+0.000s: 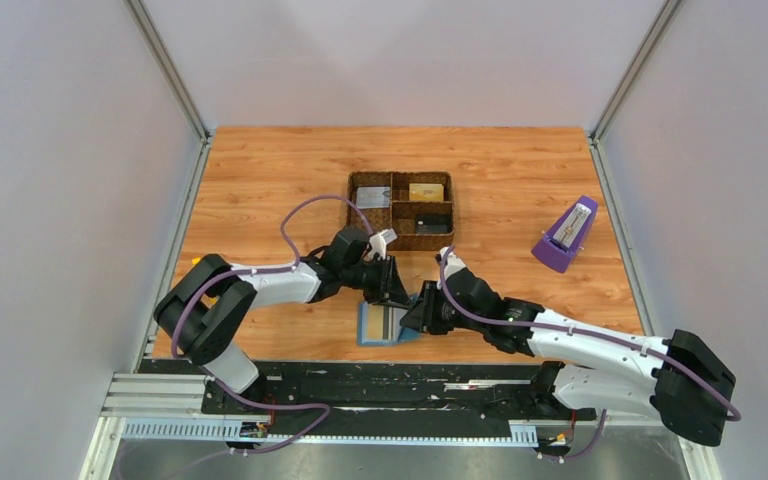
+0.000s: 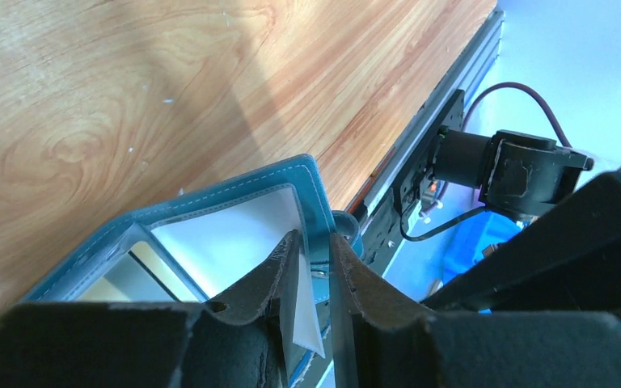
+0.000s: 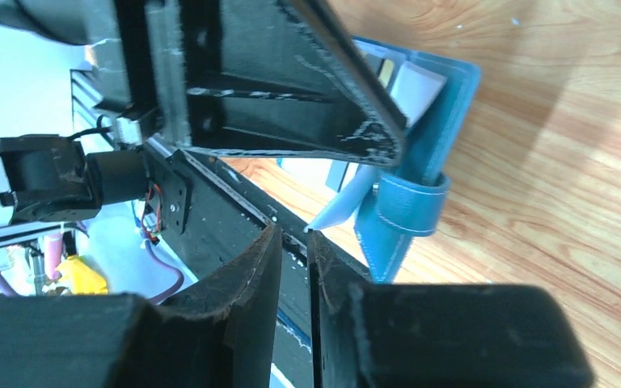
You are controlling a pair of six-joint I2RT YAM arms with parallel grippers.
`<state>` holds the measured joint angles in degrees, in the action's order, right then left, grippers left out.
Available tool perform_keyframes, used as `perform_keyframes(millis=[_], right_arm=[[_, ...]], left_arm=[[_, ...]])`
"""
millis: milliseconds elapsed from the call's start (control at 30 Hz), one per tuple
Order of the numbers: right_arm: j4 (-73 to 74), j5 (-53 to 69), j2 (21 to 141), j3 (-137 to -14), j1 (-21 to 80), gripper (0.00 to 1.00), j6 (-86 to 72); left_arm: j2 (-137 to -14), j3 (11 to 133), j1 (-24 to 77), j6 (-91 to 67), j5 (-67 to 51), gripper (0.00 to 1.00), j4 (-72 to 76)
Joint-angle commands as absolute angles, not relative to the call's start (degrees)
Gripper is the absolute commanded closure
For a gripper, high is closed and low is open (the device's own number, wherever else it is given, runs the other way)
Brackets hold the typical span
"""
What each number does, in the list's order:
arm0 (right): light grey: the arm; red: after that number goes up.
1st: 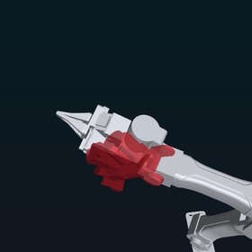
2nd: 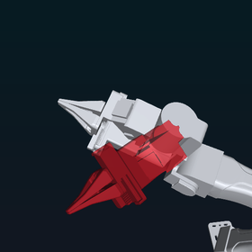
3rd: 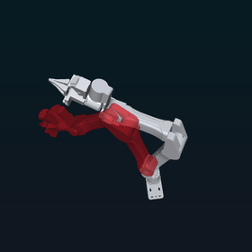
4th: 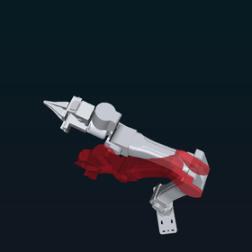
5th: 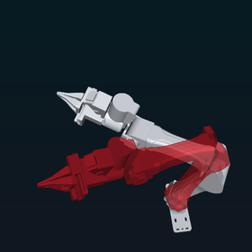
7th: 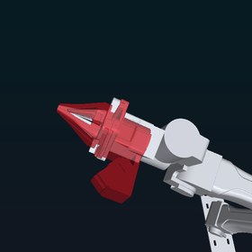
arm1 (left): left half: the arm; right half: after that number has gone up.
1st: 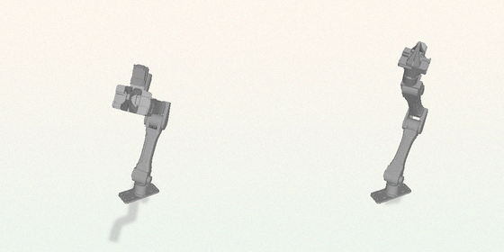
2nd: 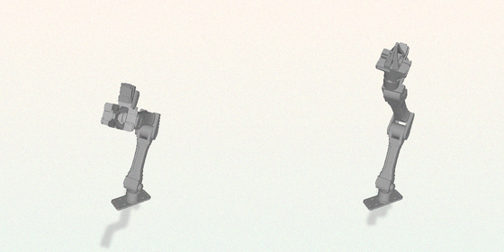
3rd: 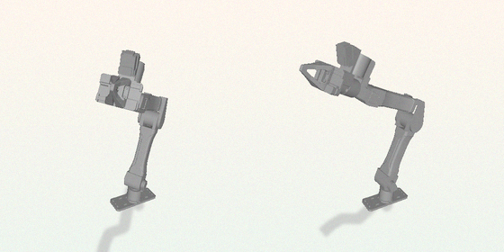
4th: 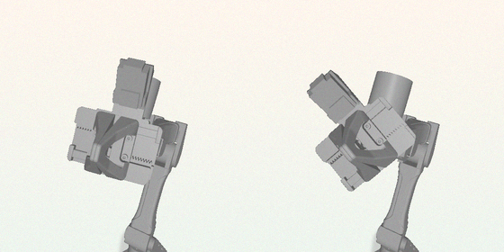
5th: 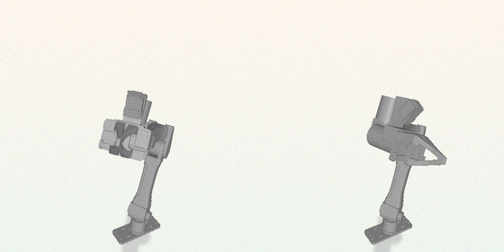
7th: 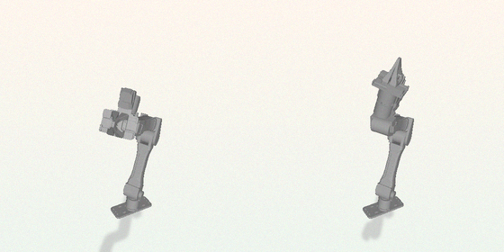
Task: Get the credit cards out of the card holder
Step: Remove the credit card from the card holder.
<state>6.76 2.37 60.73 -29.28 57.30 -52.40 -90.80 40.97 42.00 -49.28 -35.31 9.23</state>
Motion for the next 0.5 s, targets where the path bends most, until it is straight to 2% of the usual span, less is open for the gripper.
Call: perform_keyframes(millis=[0, 333, 467], right_arm=[[2.03, 5.41, 61.13, -30.62, 58.10, 0.81, -52.30], [-2.89, 2.49, 68.64, -30.66, 60.10, 0.84, -54.78], [-1.45, 0.16, 70.27, -29.66, 60.25, 0.85, -55.90]], left_arm=[[-93.43, 40.79, 42.95, -52.10, -38.30, 0.72, 16.66], [-95.49, 40.96, 43.27, -51.95, -36.72, 0.72, 16.79], [-94.15, 41.75, 43.26, -50.66, -35.05, 0.72, 12.67]])
